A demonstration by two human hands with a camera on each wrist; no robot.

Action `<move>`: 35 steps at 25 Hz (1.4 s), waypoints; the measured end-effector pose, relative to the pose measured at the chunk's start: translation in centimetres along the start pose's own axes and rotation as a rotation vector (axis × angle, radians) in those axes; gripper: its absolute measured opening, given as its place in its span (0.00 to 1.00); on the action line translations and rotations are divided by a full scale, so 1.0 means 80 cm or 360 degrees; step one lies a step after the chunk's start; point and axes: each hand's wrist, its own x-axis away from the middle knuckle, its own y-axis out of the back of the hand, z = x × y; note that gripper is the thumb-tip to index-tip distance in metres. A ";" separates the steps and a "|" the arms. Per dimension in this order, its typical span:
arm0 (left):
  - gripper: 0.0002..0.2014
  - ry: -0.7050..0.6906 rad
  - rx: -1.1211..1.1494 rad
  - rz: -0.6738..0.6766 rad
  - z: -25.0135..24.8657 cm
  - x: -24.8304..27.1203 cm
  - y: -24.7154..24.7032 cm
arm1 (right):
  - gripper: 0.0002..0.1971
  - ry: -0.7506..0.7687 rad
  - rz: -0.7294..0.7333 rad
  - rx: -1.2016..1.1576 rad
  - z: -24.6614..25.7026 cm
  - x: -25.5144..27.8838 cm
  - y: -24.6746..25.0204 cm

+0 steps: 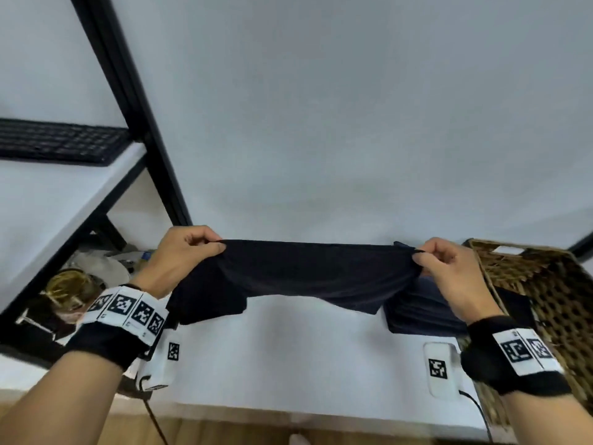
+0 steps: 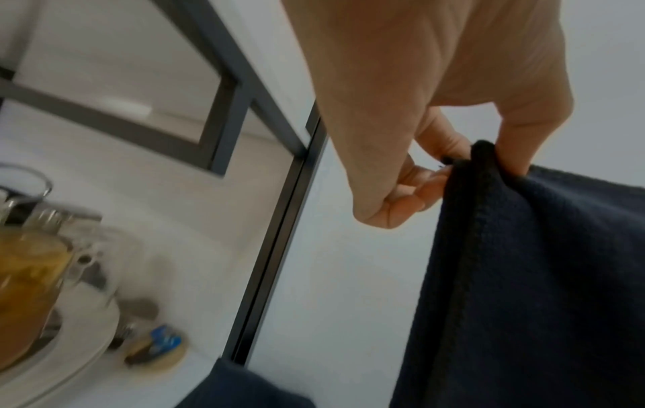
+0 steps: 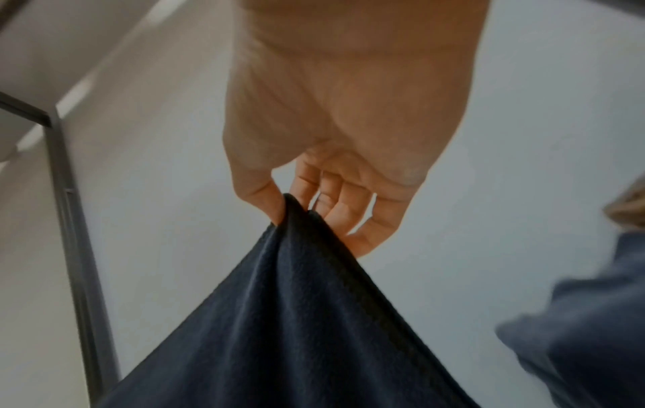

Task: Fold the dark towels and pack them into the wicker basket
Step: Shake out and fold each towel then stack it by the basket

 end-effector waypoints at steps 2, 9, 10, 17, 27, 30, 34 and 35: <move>0.06 -0.0123 -0.0067 -0.0099 -0.035 0.018 0.012 | 0.08 0.0087 -0.0036 0.0097 0.032 0.008 0.017; 0.08 -0.0656 -0.0579 -0.0413 -0.080 0.049 0.035 | 0.04 0.0318 -0.0351 0.0401 0.082 0.041 0.051; 0.08 -0.0674 -0.0702 -0.0401 -0.081 0.049 0.032 | 0.06 0.0339 -0.0370 0.0461 0.079 0.041 0.050; 0.08 -0.0211 -0.0302 -0.0242 -0.055 0.007 -0.013 | 0.08 0.0049 -0.0140 0.0242 0.024 -0.001 0.016; 0.14 0.0204 0.0606 0.0012 0.040 0.059 -0.024 | 0.09 -0.0003 -0.0051 -0.0397 -0.031 0.086 -0.002; 0.12 0.0415 0.0401 0.0121 0.095 0.083 -0.043 | 0.10 -0.0129 0.0062 -0.0253 -0.089 0.126 -0.010; 0.12 0.0618 0.0016 0.0316 0.153 0.090 -0.079 | 0.12 -0.0376 0.0173 0.0180 -0.174 0.150 -0.027; 0.12 0.0635 -0.0096 0.0330 0.164 0.086 -0.088 | 0.12 -0.0398 0.0184 0.0313 -0.190 0.148 -0.032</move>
